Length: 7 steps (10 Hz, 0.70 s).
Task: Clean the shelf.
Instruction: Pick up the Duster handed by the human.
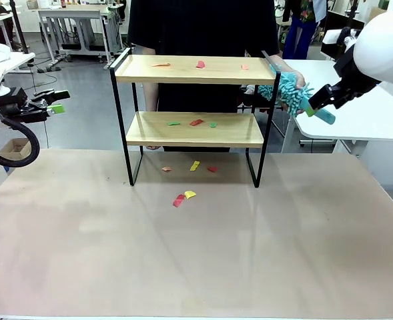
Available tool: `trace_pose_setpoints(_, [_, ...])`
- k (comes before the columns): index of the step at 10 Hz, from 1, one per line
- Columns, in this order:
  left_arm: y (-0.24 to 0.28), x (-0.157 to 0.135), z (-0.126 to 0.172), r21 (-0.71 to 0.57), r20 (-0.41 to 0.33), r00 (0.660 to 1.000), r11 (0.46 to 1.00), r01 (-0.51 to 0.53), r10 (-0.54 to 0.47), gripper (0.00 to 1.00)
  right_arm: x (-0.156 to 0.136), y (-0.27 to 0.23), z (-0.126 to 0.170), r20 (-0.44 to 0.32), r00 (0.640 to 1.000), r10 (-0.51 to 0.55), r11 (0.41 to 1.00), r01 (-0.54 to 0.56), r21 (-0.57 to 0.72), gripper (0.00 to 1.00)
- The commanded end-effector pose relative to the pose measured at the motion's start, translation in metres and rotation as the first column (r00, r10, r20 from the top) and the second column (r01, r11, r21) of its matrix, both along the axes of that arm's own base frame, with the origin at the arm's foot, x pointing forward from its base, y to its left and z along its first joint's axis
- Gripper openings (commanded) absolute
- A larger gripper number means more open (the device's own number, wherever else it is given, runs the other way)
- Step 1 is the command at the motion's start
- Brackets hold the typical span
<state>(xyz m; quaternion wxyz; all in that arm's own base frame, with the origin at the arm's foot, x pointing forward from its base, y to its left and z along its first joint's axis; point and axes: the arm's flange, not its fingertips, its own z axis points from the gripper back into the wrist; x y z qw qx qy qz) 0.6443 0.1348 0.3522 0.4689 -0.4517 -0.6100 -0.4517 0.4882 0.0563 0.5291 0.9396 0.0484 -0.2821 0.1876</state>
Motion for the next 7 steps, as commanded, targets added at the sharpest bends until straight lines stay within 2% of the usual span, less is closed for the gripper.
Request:
trace_pose_setpoints(1, [0.0008, -0.0011, 0.0024, 0.000, 0.011, 1.000, 1.000, -0.003, 0.003, 1.00, 0.0035, -0.0011, 0.0003, -0.039, 0.999, -0.019, 0.999, 0.018, -0.028, 1.00])
trace_pose_setpoints(2, [0.0008, -0.0011, 0.0024, 0.000, 0.011, 1.000, 1.000, -0.003, 0.003, 1.00, 0.0022, 0.0006, -0.0013, -0.037, 0.999, -0.017, 1.000, 0.016, -0.022, 0.44])
trace_pose_setpoints(4, [0.0008, -0.0011, 0.0024, 0.000, 0.011, 1.000, 1.000, -0.003, 0.003, 1.00, 0.0027, -0.0017, -0.0019, -0.043, 0.999, -0.019, 1.000, 0.018, -0.026, 0.40])
trace_pose_setpoints(5, [0.0008, -0.0011, 0.0024, 0.000, 0.011, 1.000, 1.000, -0.003, 0.003, 1.00, 0.0026, -0.0011, -0.0014, -0.042, 0.999, -0.020, 0.999, 0.019, -0.026, 0.00])
trace_pose_setpoints(6, [0.0008, -0.0011, 0.0024, 0.000, 0.011, 1.000, 1.000, -0.003, 0.003, 1.00, 0.0028, -0.0011, -0.0012, -0.050, 0.998, -0.026, 0.999, 0.025, -0.034, 0.25])
trace_pose_setpoints(7, [0.0008, -0.0011, 0.0024, 0.000, 0.011, 1.000, 1.000, -0.003, 0.003, 1.00, 0.0038, -0.0004, -0.0012, -0.056, 0.998, -0.032, 0.999, 0.030, -0.039, 0.00])
